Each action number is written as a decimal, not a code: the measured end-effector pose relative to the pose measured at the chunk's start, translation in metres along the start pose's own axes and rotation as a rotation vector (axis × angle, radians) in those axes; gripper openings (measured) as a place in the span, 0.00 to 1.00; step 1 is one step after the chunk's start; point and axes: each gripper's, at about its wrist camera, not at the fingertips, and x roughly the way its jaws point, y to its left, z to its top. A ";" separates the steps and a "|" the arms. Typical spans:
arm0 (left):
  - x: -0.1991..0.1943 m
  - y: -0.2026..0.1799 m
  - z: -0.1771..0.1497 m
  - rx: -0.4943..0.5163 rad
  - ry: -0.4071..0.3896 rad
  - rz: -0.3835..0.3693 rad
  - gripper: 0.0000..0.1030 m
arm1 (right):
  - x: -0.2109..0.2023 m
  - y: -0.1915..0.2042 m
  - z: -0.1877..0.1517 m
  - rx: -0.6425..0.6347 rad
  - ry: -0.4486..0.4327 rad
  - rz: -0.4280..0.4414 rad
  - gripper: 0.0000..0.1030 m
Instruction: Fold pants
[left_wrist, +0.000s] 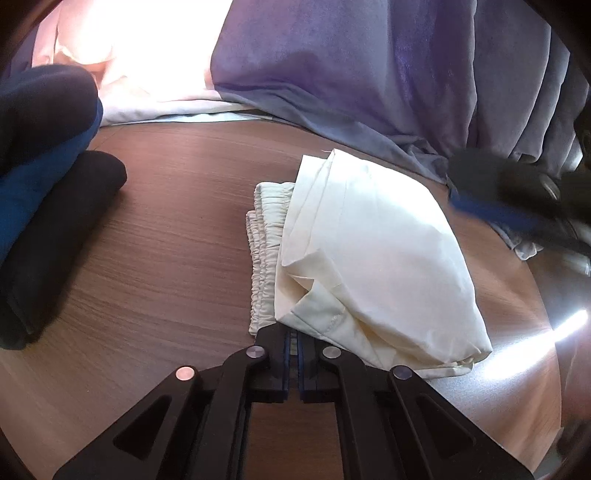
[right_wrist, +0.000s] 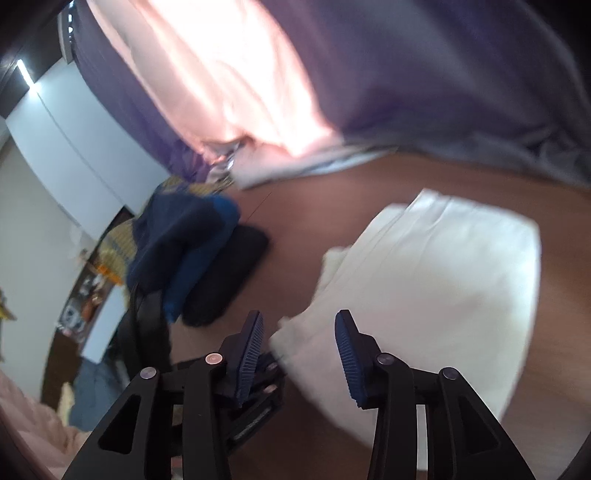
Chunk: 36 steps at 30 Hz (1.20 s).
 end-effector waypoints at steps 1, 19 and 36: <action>-0.001 -0.001 0.001 -0.002 -0.002 0.000 0.17 | -0.005 -0.003 0.006 -0.014 -0.020 -0.047 0.41; -0.029 -0.010 0.005 -0.080 0.020 0.309 0.34 | 0.091 -0.078 0.118 -0.188 0.178 -0.214 0.53; -0.019 -0.018 0.020 -0.126 -0.052 0.221 0.40 | 0.107 -0.097 0.126 -0.206 0.224 -0.115 0.53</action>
